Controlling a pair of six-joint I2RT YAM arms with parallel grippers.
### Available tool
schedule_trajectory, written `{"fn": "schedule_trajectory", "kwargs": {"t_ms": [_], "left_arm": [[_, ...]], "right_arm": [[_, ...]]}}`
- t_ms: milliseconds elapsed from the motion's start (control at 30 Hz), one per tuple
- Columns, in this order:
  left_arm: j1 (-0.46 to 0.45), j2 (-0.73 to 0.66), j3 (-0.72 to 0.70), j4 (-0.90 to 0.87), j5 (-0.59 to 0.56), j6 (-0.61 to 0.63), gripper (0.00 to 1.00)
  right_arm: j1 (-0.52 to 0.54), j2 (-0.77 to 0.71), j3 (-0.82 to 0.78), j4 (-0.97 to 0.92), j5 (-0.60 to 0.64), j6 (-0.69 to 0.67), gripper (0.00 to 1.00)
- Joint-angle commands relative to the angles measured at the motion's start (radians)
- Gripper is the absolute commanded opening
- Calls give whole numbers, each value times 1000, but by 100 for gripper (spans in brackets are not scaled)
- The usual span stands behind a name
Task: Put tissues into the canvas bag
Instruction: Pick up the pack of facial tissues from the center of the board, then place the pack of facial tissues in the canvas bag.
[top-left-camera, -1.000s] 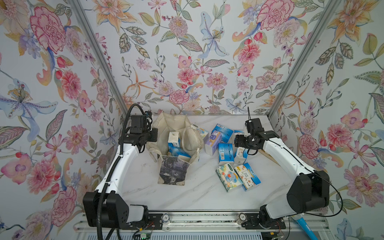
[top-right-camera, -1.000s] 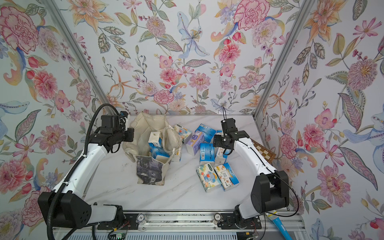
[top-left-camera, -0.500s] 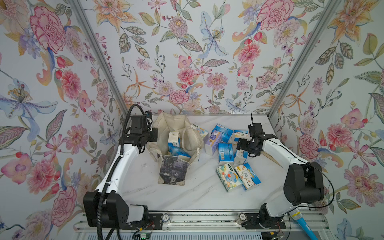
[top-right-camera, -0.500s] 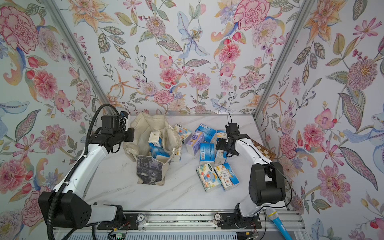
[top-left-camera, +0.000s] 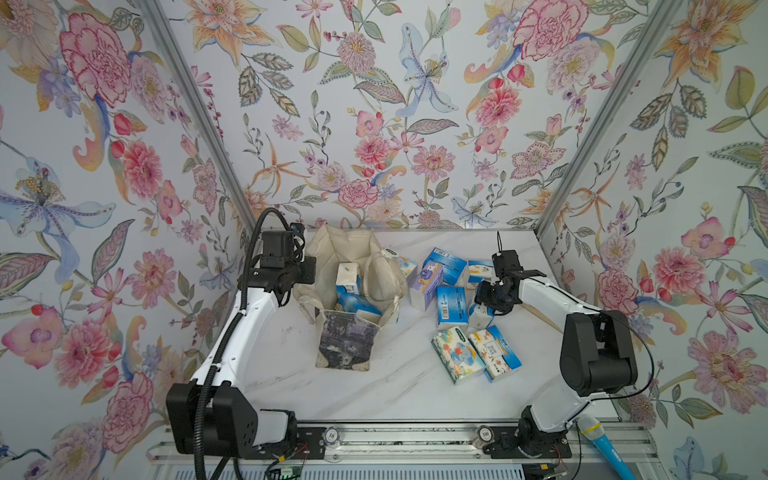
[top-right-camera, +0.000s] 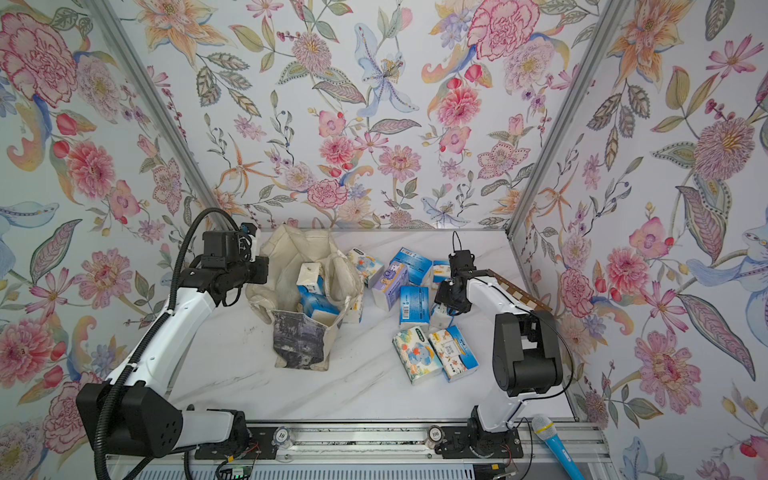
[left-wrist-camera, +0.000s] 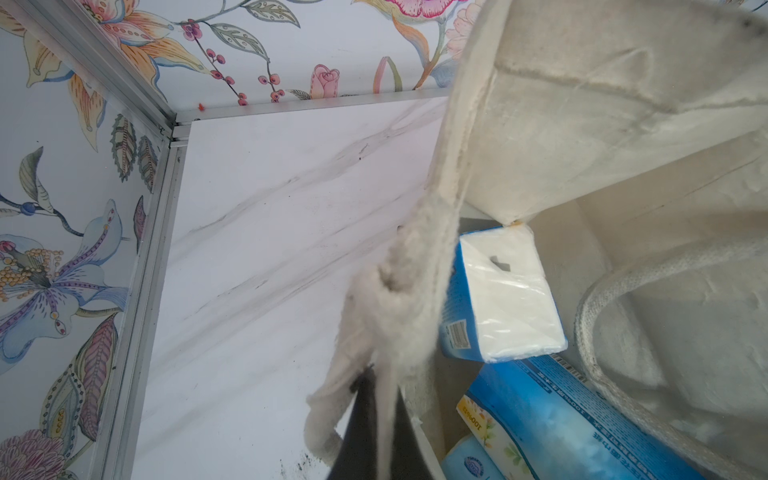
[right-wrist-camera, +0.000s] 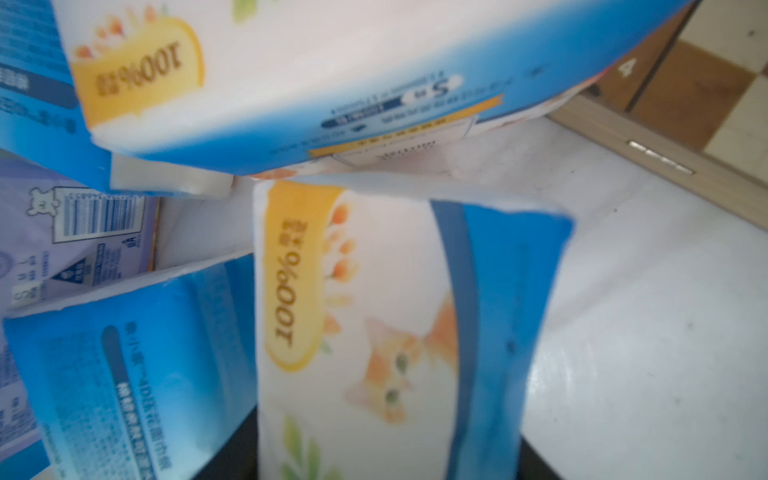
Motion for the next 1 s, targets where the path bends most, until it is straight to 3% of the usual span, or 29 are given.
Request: {"fn": "schedule_trajectory", "kwargs": {"t_ms": [0,233,433,633,800,967], "left_arm": [[7,4,4,17,26,16,0],[7,12,4,28,40,10,0],[6,11,0,46,55,-4,0],[5,21,-3,62,81,-16,0],[5,22,0,83,102,-30,0],[5,23,10,89,111,-30,0]], "right_arm": [[-9,-84,-21,-19,-11,-1,49],[12,-284,87,-46,-8,-9,46],[198,-332,298,80,-148,-94,47],[432,-181,537,236,-374,-153,48],[598,46,775,159,-426,-187,48],[653,227,917,49,-431,-139,48]]}}
